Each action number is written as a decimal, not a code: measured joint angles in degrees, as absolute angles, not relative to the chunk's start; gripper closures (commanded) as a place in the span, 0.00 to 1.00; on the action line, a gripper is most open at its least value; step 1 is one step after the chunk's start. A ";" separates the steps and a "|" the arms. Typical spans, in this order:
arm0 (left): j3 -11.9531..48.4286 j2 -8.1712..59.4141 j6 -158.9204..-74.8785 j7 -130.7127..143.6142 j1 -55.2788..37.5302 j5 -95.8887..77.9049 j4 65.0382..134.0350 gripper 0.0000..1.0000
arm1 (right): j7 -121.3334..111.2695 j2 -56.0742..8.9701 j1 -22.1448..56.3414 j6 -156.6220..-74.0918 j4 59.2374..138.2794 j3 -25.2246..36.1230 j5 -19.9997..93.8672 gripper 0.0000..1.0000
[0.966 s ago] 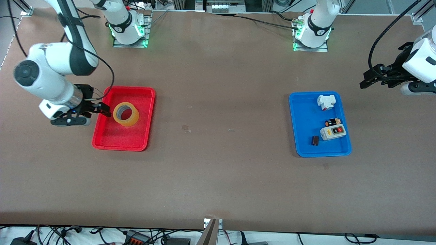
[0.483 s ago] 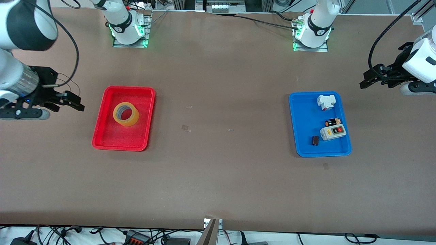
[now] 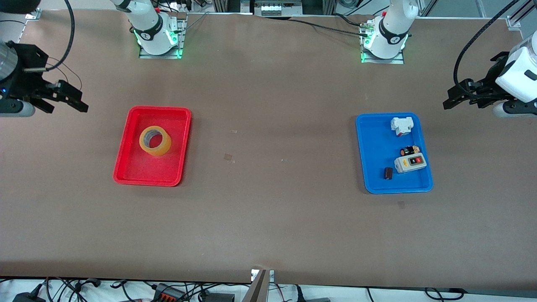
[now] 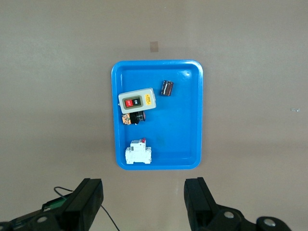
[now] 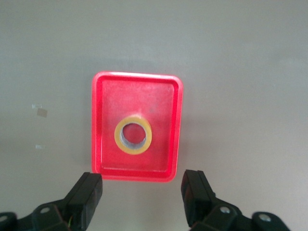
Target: Place and move tape with both arms
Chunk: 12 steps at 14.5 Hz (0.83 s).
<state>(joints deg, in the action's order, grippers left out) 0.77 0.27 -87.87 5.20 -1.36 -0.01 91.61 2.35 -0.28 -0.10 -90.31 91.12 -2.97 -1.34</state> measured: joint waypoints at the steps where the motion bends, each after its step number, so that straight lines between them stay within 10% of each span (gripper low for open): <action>1: 0.77 0.27 -87.87 5.20 -1.36 -0.01 91.61 0.00 | 2.35 -0.13 -0.11 -90.04 91.12 -2.97 -1.34 0.01; 12: 0.77 0.27 -87.92 5.20 -1.36 -0.01 91.61 0.00 | 2.37 -0.40 -0.12 -87.96 91.13 -2.97 -1.34 0.01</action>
<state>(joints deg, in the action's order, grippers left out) 0.77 0.27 -87.92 5.20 -1.36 -0.01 91.61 2.37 -0.40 -0.12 -87.96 91.13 -2.97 -1.34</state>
